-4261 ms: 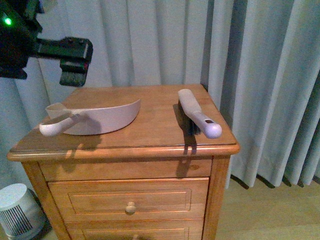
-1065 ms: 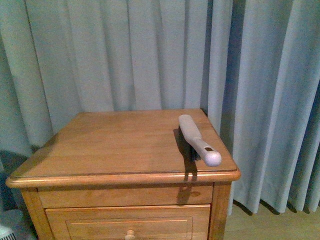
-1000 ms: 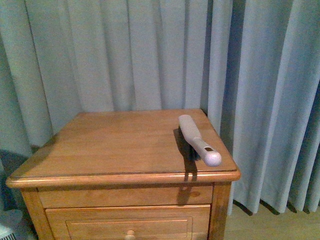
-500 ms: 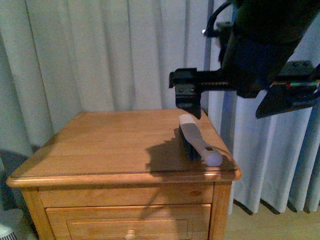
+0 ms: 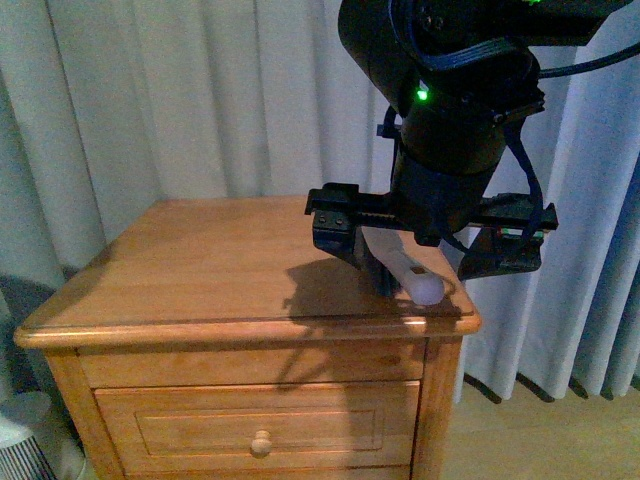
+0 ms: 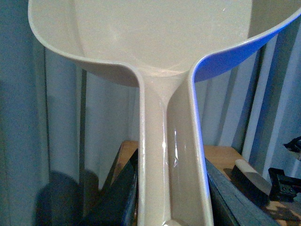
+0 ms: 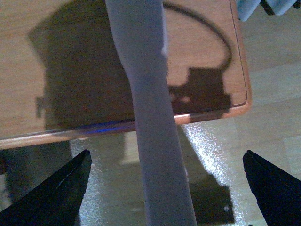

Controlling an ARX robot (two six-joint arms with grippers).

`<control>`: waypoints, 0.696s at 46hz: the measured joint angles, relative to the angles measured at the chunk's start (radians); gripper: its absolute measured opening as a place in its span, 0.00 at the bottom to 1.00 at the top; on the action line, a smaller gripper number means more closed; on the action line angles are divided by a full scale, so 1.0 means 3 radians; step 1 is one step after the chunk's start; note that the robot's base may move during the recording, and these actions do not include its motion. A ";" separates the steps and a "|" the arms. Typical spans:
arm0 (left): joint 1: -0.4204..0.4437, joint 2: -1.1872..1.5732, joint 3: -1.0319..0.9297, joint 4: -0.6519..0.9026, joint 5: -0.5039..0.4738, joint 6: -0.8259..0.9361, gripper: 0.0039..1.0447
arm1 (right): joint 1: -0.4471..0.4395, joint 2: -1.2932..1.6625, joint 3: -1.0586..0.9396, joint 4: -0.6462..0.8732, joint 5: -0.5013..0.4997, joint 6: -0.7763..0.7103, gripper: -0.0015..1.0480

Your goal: Clean up trash

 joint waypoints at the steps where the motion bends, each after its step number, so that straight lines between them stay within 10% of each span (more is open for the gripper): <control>1: 0.0000 0.0000 0.0000 0.0000 0.0000 0.0000 0.26 | -0.0005 0.0011 0.0000 0.0008 -0.0005 0.0004 0.93; 21: 0.0000 0.0000 0.0000 0.0000 -0.0001 0.0000 0.26 | -0.0134 0.0175 -0.0033 0.0226 -0.0145 0.0024 0.93; 32: 0.0000 0.0000 0.0000 0.0000 -0.0001 0.0000 0.26 | -0.0116 0.0182 -0.0041 0.0281 -0.0231 0.0034 0.60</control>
